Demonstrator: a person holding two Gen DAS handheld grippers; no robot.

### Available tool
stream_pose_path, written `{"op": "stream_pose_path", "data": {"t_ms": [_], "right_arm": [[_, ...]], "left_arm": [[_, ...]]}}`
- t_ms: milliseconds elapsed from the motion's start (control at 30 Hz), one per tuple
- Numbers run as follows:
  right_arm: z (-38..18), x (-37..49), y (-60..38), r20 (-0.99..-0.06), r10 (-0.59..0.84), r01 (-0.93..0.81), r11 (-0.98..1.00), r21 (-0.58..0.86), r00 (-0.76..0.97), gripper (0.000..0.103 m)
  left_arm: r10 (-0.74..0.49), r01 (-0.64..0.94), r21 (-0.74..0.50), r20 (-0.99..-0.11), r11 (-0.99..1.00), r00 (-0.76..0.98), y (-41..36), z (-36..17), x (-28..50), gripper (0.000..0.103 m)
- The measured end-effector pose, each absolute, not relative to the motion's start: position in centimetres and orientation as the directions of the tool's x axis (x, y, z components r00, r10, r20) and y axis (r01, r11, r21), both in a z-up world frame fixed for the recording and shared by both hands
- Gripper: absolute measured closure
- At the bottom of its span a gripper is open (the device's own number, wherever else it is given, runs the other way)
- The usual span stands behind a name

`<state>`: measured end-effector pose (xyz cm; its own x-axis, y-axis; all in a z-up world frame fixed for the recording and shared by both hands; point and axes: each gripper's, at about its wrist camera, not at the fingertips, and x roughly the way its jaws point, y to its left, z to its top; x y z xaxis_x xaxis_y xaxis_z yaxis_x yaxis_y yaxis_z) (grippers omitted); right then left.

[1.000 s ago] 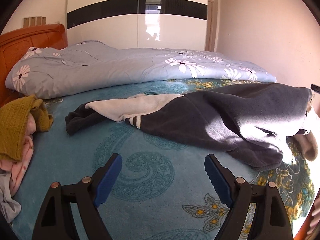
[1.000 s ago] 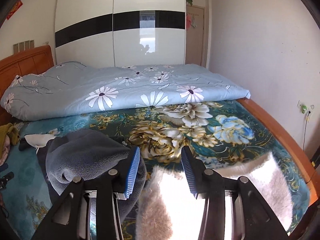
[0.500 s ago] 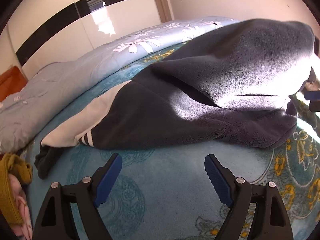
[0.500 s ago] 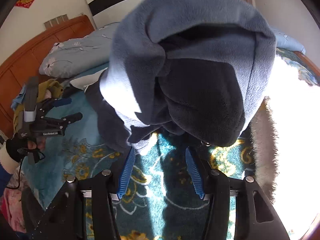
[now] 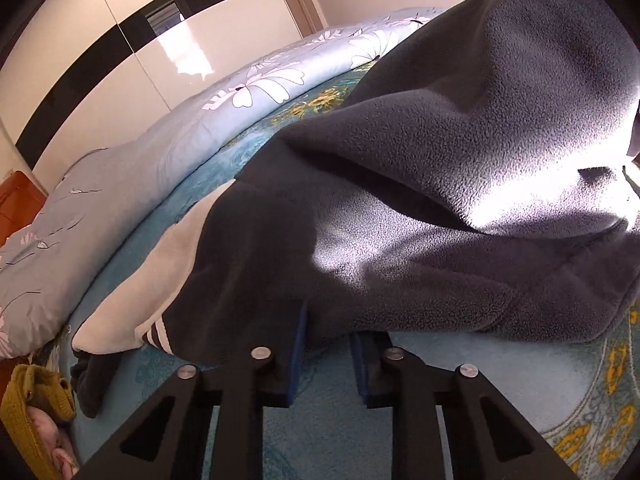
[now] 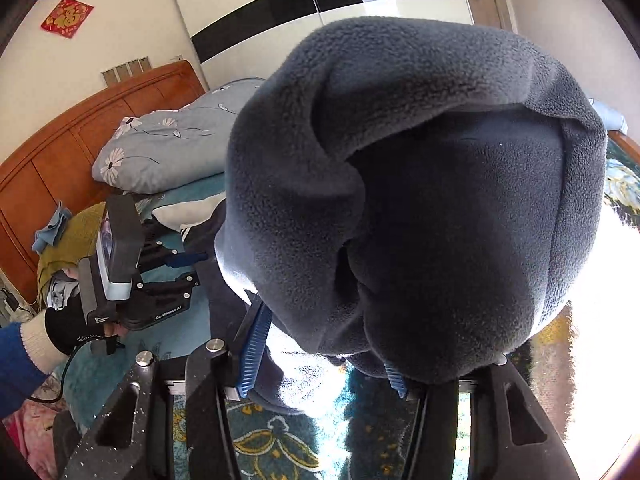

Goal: Fold clothes
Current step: 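Grasp the hoodie edge with the left gripper while the right gripper holds the hood, then lift the hoodie with both grippers and shake it out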

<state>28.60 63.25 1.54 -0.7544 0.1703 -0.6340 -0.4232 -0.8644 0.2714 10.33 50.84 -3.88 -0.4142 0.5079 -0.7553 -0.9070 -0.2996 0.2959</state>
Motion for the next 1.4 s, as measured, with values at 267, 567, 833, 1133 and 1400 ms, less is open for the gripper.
{"op": "stream_pose_path", "data": {"t_ms": [267,567,833,1133,1400], "right_arm": [[2.4,28.0,62.5,-0.624,0.142,-0.412,-0.856,0.313,-0.768,0.080],[5.5,29.8,60.6,-0.548,0.137,-0.384,-0.847,0.367,-0.825,0.085],[7.8,30.6,57.4,-0.454,0.049,-0.270,-0.858,0.437,-0.890,0.086],[11.8,26.3,56.2,-0.385,-0.033,-0.150,-0.888,0.434,-0.922,0.087],[9.1,23.9,54.0,-0.480,-0.115,-0.099,-0.912,0.399,-0.870,0.086]], "left_arm": [[0.591,-0.890,0.180,-0.690,-0.418,-0.418,48.6,0.3,10.0,0.097],[0.710,-0.843,0.070,-0.505,-0.533,-0.491,41.0,10.6,10.2,0.097],[0.728,-0.773,0.010,-0.331,-0.634,-0.601,28.8,17.4,10.0,0.098],[0.654,-0.710,0.019,-0.370,-0.704,-0.659,23.8,17.6,7.8,0.098],[0.594,-0.642,-0.126,-0.543,-0.756,-0.593,24.1,10.1,0.8,0.098]]}}
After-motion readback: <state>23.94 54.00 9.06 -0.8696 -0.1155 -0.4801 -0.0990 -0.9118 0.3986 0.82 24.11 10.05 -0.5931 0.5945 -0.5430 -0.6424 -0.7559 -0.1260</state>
